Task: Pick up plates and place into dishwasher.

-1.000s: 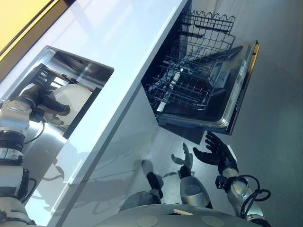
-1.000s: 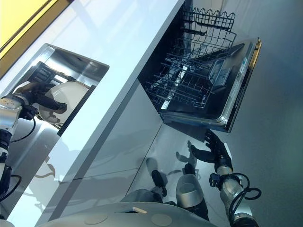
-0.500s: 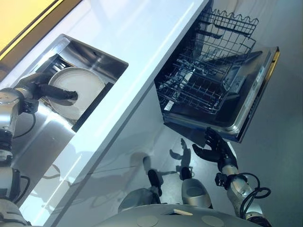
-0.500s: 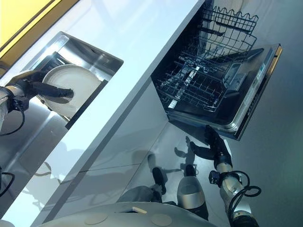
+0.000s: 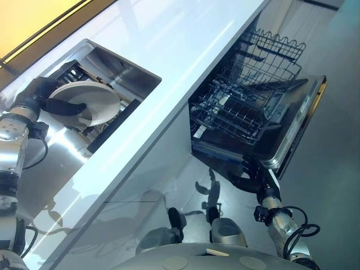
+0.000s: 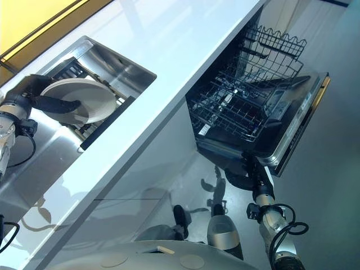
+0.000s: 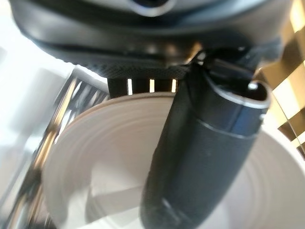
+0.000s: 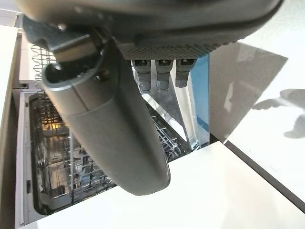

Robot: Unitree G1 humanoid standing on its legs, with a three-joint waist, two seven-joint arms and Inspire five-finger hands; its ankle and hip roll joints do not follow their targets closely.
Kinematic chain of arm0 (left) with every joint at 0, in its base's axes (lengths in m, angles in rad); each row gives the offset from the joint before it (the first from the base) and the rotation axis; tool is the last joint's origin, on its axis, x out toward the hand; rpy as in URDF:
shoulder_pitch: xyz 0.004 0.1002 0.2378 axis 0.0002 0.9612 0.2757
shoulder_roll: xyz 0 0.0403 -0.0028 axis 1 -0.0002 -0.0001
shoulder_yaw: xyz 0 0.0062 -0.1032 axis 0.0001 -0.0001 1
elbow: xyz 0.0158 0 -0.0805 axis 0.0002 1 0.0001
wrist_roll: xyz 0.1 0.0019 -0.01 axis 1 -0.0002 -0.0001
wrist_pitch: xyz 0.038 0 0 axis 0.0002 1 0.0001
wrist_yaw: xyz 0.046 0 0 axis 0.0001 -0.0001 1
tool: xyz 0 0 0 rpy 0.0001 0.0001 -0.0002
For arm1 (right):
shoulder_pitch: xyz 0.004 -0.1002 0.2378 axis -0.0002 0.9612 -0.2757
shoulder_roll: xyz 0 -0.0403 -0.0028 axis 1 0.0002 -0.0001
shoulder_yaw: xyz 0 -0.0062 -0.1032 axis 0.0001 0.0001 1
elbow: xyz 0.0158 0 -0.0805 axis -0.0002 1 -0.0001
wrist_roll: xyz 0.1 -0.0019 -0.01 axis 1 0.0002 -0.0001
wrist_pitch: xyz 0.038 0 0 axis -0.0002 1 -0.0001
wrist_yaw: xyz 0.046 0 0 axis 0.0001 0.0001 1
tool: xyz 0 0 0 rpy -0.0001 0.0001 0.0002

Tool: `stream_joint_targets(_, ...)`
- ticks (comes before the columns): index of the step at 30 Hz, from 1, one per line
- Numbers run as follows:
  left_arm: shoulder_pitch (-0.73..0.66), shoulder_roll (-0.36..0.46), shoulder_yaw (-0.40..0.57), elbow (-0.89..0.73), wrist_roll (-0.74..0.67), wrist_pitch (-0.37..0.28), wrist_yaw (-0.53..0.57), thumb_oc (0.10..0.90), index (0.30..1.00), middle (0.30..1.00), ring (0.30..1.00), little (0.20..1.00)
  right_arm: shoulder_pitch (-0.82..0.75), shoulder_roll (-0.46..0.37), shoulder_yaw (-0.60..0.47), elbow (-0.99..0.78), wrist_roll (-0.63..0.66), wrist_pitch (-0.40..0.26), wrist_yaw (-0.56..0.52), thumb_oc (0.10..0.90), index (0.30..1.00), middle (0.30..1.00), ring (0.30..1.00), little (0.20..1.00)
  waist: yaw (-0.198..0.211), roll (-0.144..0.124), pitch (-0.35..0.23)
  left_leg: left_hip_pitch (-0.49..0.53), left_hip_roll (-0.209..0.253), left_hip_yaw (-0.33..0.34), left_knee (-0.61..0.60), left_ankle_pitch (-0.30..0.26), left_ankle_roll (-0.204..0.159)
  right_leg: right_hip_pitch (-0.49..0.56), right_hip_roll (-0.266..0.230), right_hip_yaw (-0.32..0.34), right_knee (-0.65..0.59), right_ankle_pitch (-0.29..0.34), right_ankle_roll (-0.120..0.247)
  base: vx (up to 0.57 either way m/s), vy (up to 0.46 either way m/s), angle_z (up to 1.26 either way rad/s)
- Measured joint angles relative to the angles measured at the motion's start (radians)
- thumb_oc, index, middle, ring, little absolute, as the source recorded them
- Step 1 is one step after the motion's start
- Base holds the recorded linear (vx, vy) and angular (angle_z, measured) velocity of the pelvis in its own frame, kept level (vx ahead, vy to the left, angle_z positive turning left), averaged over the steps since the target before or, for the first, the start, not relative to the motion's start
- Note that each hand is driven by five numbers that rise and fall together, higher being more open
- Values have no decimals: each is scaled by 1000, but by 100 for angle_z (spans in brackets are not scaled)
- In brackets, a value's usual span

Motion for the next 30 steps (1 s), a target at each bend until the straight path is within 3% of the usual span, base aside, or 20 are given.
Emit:
stream_joint_targets(4,40,13,8,-46,70,-45,159,100,300,300,300,200,3,1,21,0,0,0,10,800,900,900,900,900,11,-5,-3,0,0,-3,0,0,0,5,-1,-11,-5,0,0,-45,-14,8)
stream_joint_targets(15,159,13,37,-278,236,-179,404,100,300,300,300,200,4,57,39,-1,-1,0,47,800,900,900,900,900,45,-44,-29,6,0,-14,0,0,0,23,-4,-19,-19,0,0,-34,-10,4)
stream_joint_targets(30,159,12,37,-455,289,-275,496,100,300,300,300,200,1,62,68,-56,-12,0,31,800,900,900,900,900,30,-46,-40,7,2,-11,0,0,0,23,-3,-15,-18,0,0,-33,-6,-1)
